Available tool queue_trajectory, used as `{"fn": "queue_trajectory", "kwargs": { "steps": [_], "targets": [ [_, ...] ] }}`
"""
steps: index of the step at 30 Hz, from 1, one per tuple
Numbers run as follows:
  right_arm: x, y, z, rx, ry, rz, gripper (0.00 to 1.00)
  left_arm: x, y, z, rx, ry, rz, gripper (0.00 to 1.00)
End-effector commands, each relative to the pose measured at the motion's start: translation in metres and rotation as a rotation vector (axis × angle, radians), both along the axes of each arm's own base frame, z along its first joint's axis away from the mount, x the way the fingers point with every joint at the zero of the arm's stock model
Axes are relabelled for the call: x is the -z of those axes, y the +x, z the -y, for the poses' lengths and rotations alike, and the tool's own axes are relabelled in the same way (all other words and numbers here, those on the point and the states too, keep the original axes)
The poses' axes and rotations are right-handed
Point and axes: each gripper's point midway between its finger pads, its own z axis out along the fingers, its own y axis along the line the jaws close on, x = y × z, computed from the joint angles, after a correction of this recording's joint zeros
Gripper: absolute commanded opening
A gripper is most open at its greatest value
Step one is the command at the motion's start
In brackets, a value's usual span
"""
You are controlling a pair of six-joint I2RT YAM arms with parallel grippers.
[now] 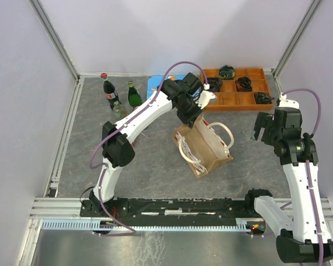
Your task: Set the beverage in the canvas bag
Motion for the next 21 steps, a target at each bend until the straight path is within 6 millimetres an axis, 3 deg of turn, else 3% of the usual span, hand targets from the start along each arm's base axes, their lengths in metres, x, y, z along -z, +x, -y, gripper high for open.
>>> {"fn": "queue_trajectory", "kwargs": {
  "steps": [1, 5, 7, 10, 11, 14, 17, 19, 21],
  "targets": [
    [-0.004, 0.003, 0.004, 0.001, -0.022, 0.021, 0.99, -0.003, -0.004, 0.006, 0.157, -0.015, 0.019, 0.03],
    [-0.003, 0.003, 0.002, -0.01, -0.018, 0.018, 0.99, 0.002, -0.002, 0.011, 0.207, -0.018, 0.024, 0.06],
    [-0.003, 0.004, 0.0, -0.022, -0.01, 0.022, 0.99, 0.001, 0.001, 0.013, 0.203, -0.021, 0.029, 0.31],
    [-0.004, 0.004, -0.007, -0.055, 0.015, 0.035, 0.99, -0.014, 0.014, 0.018, 0.152, -0.063, 0.075, 0.82],
    [-0.005, 0.005, -0.01, -0.069, 0.025, 0.039, 0.99, -0.022, 0.022, 0.018, 0.122, -0.082, 0.104, 0.91],
    [-0.007, 0.008, -0.023, -0.132, 0.068, 0.057, 0.99, -0.055, 0.044, 0.016, 0.016, -0.156, 0.183, 0.95],
    [-0.013, 0.013, -0.041, -0.217, 0.126, 0.08, 0.97, -0.087, 0.062, -0.001, -0.109, -0.209, 0.226, 0.95],
    [-0.017, 0.017, -0.053, -0.268, 0.174, 0.093, 0.96, -0.094, 0.069, -0.023, -0.206, -0.21, 0.197, 0.94],
    [-0.022, 0.022, -0.066, -0.312, 0.227, 0.106, 0.95, -0.085, 0.068, -0.048, -0.302, -0.185, 0.109, 0.93]
  ]
}}
